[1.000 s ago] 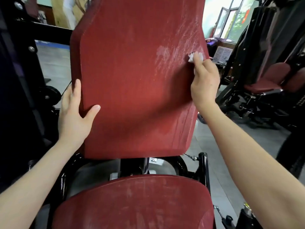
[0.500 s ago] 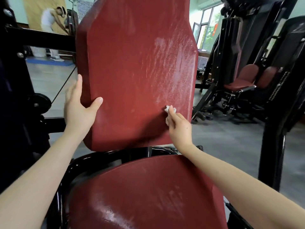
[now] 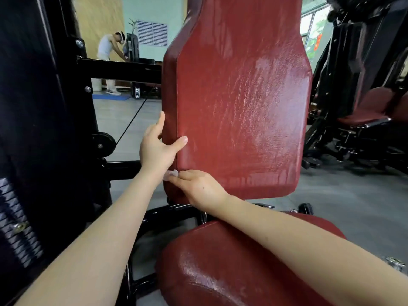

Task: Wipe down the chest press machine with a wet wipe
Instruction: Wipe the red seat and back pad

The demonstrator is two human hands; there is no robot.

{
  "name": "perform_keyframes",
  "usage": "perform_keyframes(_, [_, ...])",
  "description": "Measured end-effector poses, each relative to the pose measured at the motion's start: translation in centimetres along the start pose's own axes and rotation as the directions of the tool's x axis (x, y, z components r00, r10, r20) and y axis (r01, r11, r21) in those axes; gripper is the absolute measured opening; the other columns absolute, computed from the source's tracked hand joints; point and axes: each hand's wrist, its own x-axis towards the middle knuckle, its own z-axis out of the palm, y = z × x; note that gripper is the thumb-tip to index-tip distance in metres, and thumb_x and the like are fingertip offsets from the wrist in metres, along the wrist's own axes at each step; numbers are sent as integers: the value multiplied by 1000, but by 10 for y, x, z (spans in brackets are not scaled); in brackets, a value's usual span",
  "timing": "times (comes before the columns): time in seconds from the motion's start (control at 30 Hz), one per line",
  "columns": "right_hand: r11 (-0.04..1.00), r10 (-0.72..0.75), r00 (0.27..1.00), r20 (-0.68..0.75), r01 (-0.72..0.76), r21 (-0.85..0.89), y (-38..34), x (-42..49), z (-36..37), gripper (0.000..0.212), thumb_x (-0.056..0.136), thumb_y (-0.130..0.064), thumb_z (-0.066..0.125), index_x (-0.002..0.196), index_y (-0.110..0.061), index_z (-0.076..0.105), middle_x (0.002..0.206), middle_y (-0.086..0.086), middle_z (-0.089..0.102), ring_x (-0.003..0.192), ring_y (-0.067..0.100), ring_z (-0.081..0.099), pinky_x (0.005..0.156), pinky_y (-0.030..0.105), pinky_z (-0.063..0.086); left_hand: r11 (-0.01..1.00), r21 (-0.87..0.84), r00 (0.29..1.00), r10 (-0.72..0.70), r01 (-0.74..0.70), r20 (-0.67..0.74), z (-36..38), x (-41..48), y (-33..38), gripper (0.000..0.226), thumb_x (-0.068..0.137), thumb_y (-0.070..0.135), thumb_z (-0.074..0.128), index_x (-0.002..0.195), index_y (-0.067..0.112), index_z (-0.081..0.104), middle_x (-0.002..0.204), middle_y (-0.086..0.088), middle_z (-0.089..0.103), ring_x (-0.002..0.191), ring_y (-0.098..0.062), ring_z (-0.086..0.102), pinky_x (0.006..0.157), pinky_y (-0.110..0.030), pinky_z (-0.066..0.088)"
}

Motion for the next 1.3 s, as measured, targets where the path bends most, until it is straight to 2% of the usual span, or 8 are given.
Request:
perform_keyframes(0.1, [998,-48,985,166,40,46,18,-21,-14,40,80,2,50,118,-2,64,77,5,65,65,25,60,61,30,51,1000,4,1000,2,-2,-1,-1,-1,2,86,72,34,76,143,39,28,127,5,56,117,-11,53,100,-40,45])
perform_keyframes(0.27, [921,386,922,33,-387,50,55,-74,-60,39,90,-5,53,129,-10,58,78,3,64,69,18,60,69,27,48,1000,-1,1000,-1,1,7,-2,1,0,86,73,33,77,143,40,28,133,5,53,119,-12,53,100,-41,45])
perform_keyframes(0.4, [637,770,628,-111,-762,112,73,-113,-97,44,89,-4,59,130,-21,57,76,-9,66,72,2,61,71,8,39,1000,24,1000,19,-19,-8,-2,0,3,84,75,30,76,144,36,28,138,3,48,124,-13,48,102,-38,43])
perform_keyframes(0.47, [546,838,540,-82,-822,160,66,-105,-97,37,88,-7,61,122,-22,60,67,-13,58,61,2,53,65,14,38,1000,20,1000,24,-24,-12,-2,-2,4,84,76,28,76,144,36,28,139,4,47,124,-13,48,102,-37,42])
perform_keyframes(0.57, [531,829,556,64,-818,222,46,-76,-80,17,83,-2,60,93,-15,54,70,-10,63,57,0,53,65,21,41,1000,13,1000,14,-14,-25,-1,-3,6,83,76,27,75,144,36,29,138,5,47,123,-12,48,101,-35,42])
perform_keyframes(0.77, [381,830,477,290,-863,331,31,-61,-70,26,83,7,53,73,-17,50,62,0,60,43,14,53,49,25,50,999,33,1000,-3,3,-22,-1,-6,7,83,77,29,74,145,36,26,140,5,44,123,-13,47,102,-40,42])
perform_keyframes(1.07, [151,883,304,357,-905,397,27,-65,-70,19,86,-4,59,73,-18,60,74,11,67,67,26,65,75,47,57,893,448,994,81,-40,-71,2,-27,26,72,86,33,64,147,31,24,138,-12,38,126,-32,34,104,-41,27])
perform_keyframes(1.3, [346,922,367,124,-924,159,24,-55,-79,12,75,-16,70,73,-17,58,56,-12,54,59,0,49,53,12,35,733,565,886,463,-378,-8,-3,-47,28,47,80,16,68,125,21,58,119,-9,54,109,-33,48,94,-41,36])
